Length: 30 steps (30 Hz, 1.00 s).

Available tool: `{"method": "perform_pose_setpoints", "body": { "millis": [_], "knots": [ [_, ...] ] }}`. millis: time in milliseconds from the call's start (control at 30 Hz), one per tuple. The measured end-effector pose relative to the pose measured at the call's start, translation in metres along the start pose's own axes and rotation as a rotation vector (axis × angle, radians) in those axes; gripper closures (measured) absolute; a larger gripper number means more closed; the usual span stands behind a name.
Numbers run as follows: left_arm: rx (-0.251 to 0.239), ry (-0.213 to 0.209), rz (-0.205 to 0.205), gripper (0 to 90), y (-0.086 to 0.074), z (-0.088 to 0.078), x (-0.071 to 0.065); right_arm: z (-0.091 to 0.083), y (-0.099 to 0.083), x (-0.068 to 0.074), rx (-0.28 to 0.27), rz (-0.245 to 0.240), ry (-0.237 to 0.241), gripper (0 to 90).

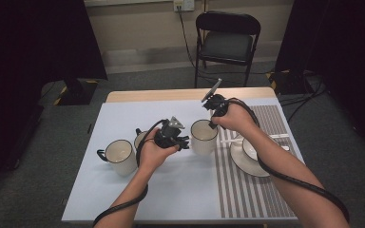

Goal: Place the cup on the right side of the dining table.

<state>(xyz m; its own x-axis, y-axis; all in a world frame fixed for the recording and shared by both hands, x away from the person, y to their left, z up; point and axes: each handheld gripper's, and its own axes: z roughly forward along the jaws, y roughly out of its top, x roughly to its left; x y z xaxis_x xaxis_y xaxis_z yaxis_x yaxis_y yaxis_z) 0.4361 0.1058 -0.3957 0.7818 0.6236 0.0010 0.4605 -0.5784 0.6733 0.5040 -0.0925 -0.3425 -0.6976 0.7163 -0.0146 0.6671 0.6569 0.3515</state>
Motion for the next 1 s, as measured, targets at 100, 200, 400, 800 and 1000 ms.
{"method": "perform_pose_setpoints", "body": {
  "millis": [100,200,400,800,1000],
  "knots": [
    [-0.001,0.008,-0.007,77.8,0.002,0.001,0.0,-0.001,0.001,-0.002,-0.002,-0.005,-0.001,84.4],
    [0.001,0.009,-0.008,77.7,0.004,0.003,0.001,-0.002,0.003,-0.003,-0.005,-0.014,-0.014,84.4],
    [-0.003,0.016,-0.014,77.7,0.006,0.006,0.002,-0.001,0.003,-0.008,0.0,-0.001,-0.011,84.5],
    [-0.009,0.03,-0.026,77.8,0.01,0.012,0.006,0.003,0.004,-0.015,-0.008,0.01,-0.011,84.5],
    [-0.01,0.043,-0.034,77.7,0.013,0.014,0.008,0.002,0.008,-0.018,-0.013,0.007,-0.026,84.5]
  ]
}}
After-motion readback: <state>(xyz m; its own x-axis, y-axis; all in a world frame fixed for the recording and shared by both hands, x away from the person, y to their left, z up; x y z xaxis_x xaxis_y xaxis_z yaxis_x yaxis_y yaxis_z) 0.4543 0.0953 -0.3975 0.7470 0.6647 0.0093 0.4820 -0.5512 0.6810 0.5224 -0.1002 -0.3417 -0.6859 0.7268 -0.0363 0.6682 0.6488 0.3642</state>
